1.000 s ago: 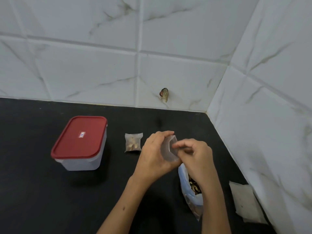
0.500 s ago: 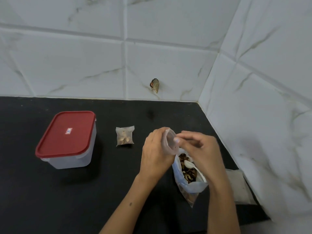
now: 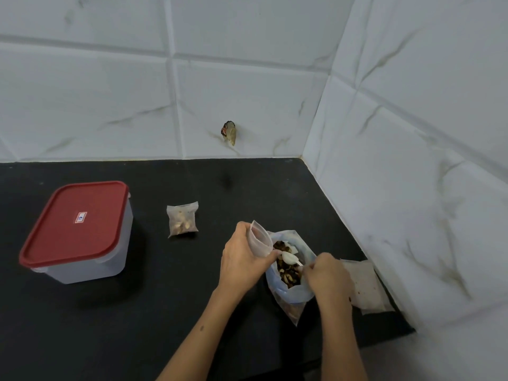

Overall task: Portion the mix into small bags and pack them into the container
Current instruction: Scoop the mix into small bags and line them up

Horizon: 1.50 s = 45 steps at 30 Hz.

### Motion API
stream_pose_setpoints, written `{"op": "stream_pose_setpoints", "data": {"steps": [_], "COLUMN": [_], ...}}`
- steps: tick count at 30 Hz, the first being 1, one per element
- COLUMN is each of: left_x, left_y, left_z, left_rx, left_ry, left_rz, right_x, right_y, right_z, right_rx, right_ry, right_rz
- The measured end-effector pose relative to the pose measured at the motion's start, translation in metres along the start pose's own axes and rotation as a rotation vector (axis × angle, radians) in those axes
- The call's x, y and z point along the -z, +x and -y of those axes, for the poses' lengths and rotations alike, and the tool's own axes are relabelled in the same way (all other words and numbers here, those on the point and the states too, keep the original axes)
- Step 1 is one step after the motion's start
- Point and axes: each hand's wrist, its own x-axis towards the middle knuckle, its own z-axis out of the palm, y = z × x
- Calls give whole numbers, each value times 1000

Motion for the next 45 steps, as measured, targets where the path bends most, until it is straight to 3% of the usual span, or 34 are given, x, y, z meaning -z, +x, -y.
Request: {"op": "stream_pose_setpoints", "data": {"steps": [6, 11, 17, 19, 22, 24, 27, 31, 35, 38, 42, 45], "left_x": [-5, -6, -10, -10, -12, -13, -16, -17, -16, -14, -13, -14], "left_y": [-1, -2, -2, -2, -2, -2, -2, -4, -6, -6, -7, -8], "left_z": [4, 2, -2, -3, -5, -5, -4, -2, 0, 2, 4, 5], "left_rx": [98, 163, 261, 284, 316, 340, 360, 371, 373, 373, 405, 428], "left_ry": [29, 18, -23, -28, -45, -56, -52, -65, -86, -98, -109, -124], "left_rz": [90, 70, 80, 85, 96, 105, 110, 108, 116, 122, 136, 145], "right_x": [-2, 14, 44, 45, 42, 34, 15, -21, -30, -14, 8, 6], "right_y": [5, -3, -30, -33, -31, -31, -44, -59, -55, -44, -30, -14], "right_z": [-3, -7, -15, -11, 12, 19, 19, 3, -1, -3, -5, 3], "right_rx": [-38, 176, 407, 352, 53, -24, 6, 262, 297, 154, 207, 137], "right_ry": [74, 167, 151, 61, -185, -198, -181, -27, 56, 113, 153, 95], "right_rz": [10, -90, -51, 49, 315, 357, 253, -151, -145, -82, -242, -155]}}
